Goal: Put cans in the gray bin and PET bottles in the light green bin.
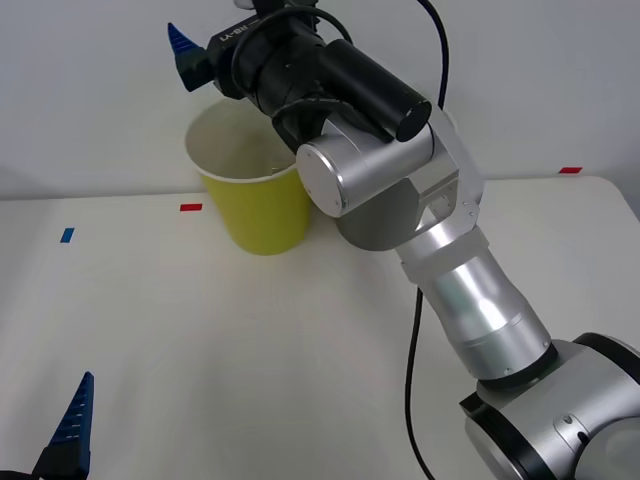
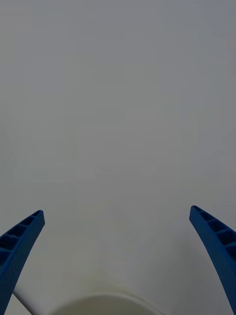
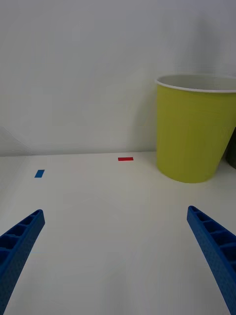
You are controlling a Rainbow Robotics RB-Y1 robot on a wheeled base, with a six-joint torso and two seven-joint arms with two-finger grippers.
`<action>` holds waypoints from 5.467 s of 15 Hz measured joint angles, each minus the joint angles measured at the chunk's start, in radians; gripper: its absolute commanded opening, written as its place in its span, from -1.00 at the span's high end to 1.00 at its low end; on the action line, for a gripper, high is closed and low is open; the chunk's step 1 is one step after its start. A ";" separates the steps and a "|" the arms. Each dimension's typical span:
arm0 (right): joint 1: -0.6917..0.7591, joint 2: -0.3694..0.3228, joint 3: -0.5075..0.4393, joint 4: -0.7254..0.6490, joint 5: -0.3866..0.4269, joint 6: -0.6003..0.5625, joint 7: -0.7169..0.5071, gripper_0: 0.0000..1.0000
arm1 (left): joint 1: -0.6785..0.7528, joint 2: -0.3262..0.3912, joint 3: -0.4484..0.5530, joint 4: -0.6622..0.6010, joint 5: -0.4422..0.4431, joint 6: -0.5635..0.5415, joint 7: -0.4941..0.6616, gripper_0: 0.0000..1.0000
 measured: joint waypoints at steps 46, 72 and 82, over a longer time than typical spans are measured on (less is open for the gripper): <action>1.358 -0.281 -0.132 -0.812 -0.021 -0.372 -0.005 -1.00 | 0.000 0.000 0.000 0.000 0.000 0.000 0.000 -1.00; 1.773 -0.440 0.025 -0.665 0.005 -0.835 0.025 -1.00 | 0.000 0.000 0.000 0.000 0.000 0.000 0.000 -1.00; 1.773 -0.440 0.025 -0.665 0.005 -0.835 0.025 -1.00 | 0.000 0.000 0.000 0.000 0.000 0.000 0.000 -1.00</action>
